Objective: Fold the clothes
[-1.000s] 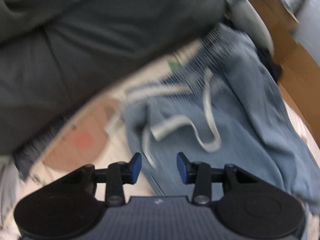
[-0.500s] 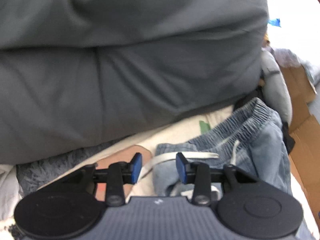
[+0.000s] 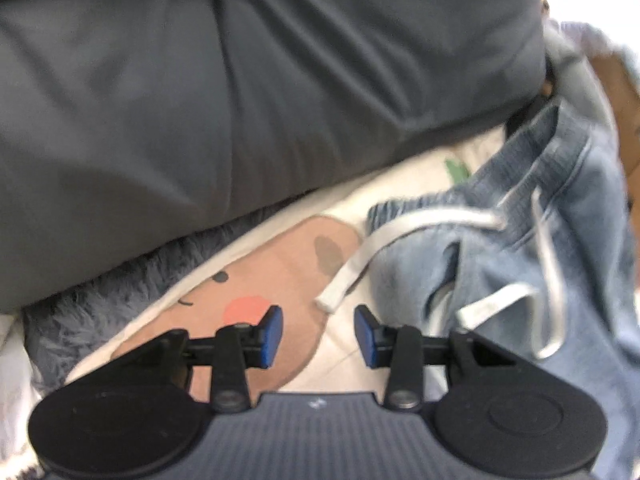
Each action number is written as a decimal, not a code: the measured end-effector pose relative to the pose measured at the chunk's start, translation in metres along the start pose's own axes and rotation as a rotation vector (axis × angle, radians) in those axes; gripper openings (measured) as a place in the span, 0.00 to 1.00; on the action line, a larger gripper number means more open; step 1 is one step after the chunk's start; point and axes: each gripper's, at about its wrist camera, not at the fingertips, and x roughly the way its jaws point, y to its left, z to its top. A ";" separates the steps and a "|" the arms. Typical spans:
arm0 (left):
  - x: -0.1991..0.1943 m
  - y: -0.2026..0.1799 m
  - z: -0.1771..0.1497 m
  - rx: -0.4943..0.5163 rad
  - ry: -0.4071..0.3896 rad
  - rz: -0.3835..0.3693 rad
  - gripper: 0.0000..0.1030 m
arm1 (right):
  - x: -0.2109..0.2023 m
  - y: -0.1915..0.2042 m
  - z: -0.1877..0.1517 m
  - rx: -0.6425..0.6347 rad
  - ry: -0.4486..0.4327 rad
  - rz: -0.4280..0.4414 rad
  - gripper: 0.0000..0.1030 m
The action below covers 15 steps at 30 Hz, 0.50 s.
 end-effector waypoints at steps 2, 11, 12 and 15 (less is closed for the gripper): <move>0.007 -0.006 -0.001 0.033 0.006 0.020 0.39 | 0.006 0.012 -0.001 -0.027 -0.003 0.007 0.62; 0.025 -0.014 0.008 0.129 0.000 0.015 0.38 | 0.033 0.028 -0.004 -0.121 -0.003 -0.011 0.62; 0.028 -0.016 0.008 0.145 0.004 0.013 0.38 | 0.035 0.025 -0.005 -0.120 0.012 -0.009 0.63; 0.033 -0.022 0.007 0.190 0.010 0.001 0.25 | 0.036 0.017 -0.005 -0.095 0.039 -0.009 0.63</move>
